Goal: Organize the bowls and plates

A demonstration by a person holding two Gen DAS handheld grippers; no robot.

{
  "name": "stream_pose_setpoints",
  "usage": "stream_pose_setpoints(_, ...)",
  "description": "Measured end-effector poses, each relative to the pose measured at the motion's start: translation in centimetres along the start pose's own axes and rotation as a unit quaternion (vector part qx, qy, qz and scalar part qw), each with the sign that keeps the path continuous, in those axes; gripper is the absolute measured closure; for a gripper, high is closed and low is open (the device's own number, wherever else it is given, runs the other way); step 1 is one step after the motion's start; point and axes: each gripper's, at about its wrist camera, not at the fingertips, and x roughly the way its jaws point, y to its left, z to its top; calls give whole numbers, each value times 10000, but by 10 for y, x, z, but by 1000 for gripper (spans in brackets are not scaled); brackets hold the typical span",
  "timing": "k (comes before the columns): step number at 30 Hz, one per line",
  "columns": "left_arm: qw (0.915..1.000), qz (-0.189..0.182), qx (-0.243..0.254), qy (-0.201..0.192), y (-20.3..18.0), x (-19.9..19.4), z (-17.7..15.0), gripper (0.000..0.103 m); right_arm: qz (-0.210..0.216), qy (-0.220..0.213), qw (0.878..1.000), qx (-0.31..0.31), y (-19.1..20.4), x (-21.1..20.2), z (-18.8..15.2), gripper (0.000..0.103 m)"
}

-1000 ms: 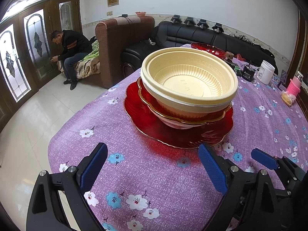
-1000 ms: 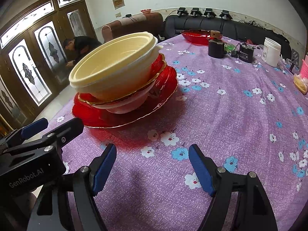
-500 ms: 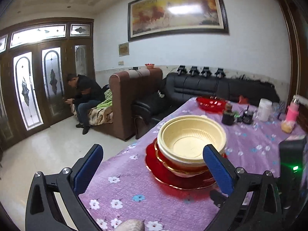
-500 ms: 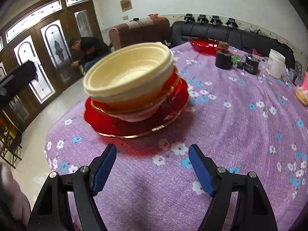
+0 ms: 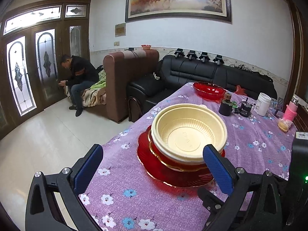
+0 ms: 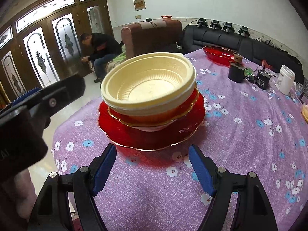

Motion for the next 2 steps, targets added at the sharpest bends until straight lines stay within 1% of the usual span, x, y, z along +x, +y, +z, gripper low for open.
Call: stream_pose_setpoints(2,9999,-2,138,41,-6,0,4,0,105,0,9999,102,-9,-4,-1,21)
